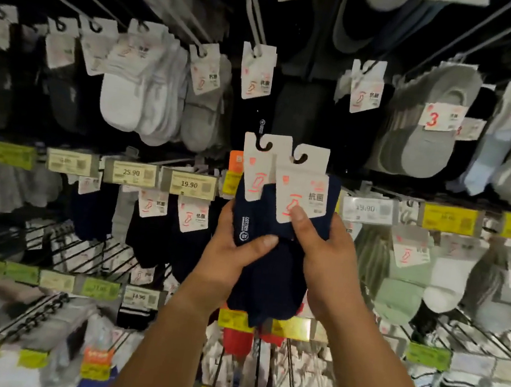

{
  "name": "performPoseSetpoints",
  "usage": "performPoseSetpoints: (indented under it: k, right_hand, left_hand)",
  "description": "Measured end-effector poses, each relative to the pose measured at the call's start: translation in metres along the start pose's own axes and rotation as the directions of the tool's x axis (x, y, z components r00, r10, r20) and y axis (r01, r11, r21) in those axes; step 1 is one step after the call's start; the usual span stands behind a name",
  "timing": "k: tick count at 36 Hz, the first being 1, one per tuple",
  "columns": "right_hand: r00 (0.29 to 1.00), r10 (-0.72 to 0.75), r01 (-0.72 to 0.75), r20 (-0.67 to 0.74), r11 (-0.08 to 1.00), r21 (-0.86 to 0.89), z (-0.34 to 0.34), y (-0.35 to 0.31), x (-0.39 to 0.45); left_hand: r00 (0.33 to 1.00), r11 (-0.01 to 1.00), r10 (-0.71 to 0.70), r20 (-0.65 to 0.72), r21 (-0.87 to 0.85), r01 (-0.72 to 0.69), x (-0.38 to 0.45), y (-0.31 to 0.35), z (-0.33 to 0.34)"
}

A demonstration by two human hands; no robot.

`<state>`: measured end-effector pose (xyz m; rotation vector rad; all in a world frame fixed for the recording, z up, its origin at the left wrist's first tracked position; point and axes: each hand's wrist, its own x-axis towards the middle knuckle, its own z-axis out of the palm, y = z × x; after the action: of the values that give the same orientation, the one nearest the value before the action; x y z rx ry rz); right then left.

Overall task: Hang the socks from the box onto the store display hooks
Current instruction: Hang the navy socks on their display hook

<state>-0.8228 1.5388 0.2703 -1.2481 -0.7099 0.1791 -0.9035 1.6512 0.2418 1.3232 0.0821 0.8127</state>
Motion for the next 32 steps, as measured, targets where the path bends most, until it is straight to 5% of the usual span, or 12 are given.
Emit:
performPoseSetpoints:
  k: [9, 17, 32]
  right_hand:
    - [0.999, 0.03, -0.031, -0.015, 1.0, -0.006, 0.002, -0.017, 0.035]
    - [1.0, 0.006, -0.006, 0.001, 0.988, 0.155, 0.019, -0.079, 0.079]
    - [0.983, -0.175, 0.178, -0.055, 0.983, 0.054, 0.029, -0.143, 0.147]
  left_hand:
    - [0.997, 0.998, 0.065, -0.035, 0.017, -0.064, 0.043, 0.011, -0.003]
    - [0.988, 0.991, 0.128, -0.083, 0.032, -0.126, 0.071, 0.026, -0.001]
    - [0.984, 0.99, 0.141, -0.106, -0.001, -0.142, 0.085, 0.036, -0.003]
